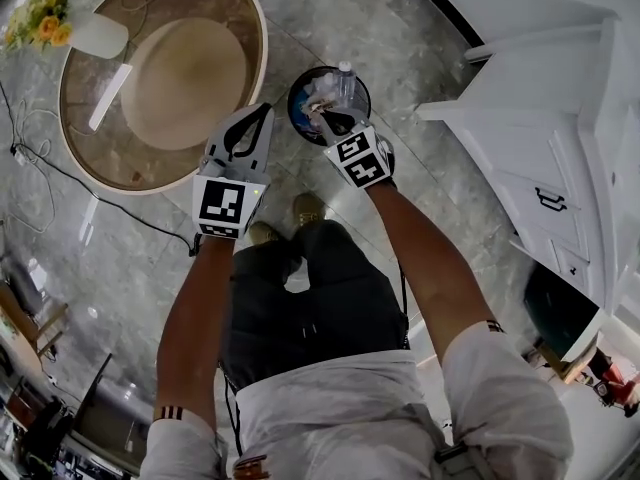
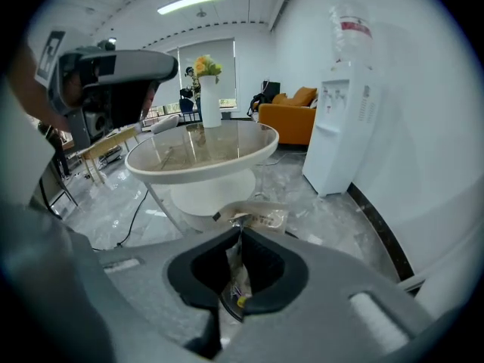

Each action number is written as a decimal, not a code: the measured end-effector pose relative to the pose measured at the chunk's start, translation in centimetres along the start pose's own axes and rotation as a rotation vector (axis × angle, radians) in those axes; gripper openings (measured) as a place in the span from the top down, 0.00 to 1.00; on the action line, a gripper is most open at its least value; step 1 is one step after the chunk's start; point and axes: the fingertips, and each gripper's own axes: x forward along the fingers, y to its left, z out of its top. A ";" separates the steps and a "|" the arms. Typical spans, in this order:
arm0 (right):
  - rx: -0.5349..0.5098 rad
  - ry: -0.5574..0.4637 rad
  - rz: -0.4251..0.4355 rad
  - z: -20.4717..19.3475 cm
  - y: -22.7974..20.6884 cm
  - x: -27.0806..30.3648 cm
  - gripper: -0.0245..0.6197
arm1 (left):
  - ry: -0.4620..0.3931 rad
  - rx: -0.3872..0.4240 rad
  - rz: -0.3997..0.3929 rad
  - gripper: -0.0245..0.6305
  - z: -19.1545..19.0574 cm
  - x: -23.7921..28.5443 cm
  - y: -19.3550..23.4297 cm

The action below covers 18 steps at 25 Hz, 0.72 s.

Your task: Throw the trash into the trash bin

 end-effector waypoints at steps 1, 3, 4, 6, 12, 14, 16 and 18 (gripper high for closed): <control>-0.002 0.009 0.003 -0.5 -0.1 0.8 0.95 | -0.005 0.004 0.001 0.96 -0.3 0.3 0.1; -0.002 0.018 0.005 -1.3 -0.4 2.3 0.95 | -0.016 0.007 0.000 0.96 -1.1 1.0 0.4; -0.003 0.018 0.008 -1.7 -0.4 3.0 0.95 | -0.021 0.006 0.000 0.96 -1.6 1.4 0.5; -0.004 0.017 0.014 -2.4 -0.4 4.1 0.95 | -0.028 0.002 -0.003 0.96 -2.7 2.3 0.5; -0.005 0.011 0.027 -4.4 -0.7 6.7 0.94 | -0.024 0.013 -0.036 0.96 -5.7 5.1 -0.5; 0.000 0.016 0.026 -5.0 -0.9 7.3 0.88 | -0.018 0.021 -0.044 0.96 -6.3 5.6 -0.7; 0.003 0.023 0.017 -5.4 -1.1 7.6 0.85 | -0.014 0.027 -0.049 0.96 -6.5 5.9 -0.6; 0.007 0.030 0.011 -5.6 -1.3 7.7 0.82 | -0.011 0.031 -0.052 0.96 -6.4 5.9 -0.4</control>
